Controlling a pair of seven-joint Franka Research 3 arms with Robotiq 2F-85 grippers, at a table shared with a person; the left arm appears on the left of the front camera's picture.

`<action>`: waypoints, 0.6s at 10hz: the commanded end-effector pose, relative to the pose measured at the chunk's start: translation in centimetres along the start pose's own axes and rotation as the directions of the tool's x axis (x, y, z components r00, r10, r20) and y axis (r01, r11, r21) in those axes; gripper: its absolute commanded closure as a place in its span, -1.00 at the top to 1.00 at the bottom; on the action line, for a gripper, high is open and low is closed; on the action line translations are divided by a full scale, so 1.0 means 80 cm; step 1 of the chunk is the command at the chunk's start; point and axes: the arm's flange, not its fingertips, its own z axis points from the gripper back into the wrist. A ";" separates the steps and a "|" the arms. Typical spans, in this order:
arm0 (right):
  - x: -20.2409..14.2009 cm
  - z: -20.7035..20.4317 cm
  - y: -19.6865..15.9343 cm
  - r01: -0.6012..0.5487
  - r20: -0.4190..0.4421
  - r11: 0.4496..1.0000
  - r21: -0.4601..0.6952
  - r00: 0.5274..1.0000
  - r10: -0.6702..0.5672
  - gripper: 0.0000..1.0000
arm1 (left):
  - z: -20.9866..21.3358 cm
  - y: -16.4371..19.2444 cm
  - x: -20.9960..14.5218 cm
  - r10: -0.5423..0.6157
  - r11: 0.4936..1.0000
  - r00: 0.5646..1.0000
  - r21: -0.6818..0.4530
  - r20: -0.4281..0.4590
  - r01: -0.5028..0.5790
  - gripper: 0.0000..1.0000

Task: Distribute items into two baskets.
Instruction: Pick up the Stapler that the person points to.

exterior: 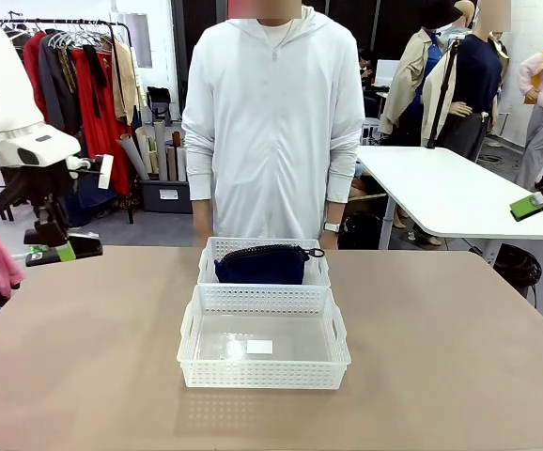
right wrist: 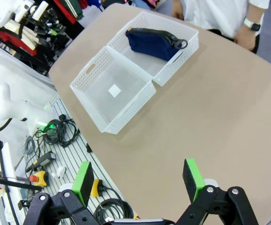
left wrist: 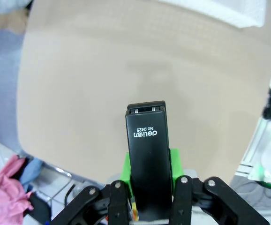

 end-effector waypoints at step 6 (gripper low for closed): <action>0.001 0.000 0.002 -0.001 0.002 1.000 0.001 1.000 0.001 1.00 | 0.000 -0.016 0.020 -0.045 0.999 0.999 -0.012 -0.002 0.045 -1.00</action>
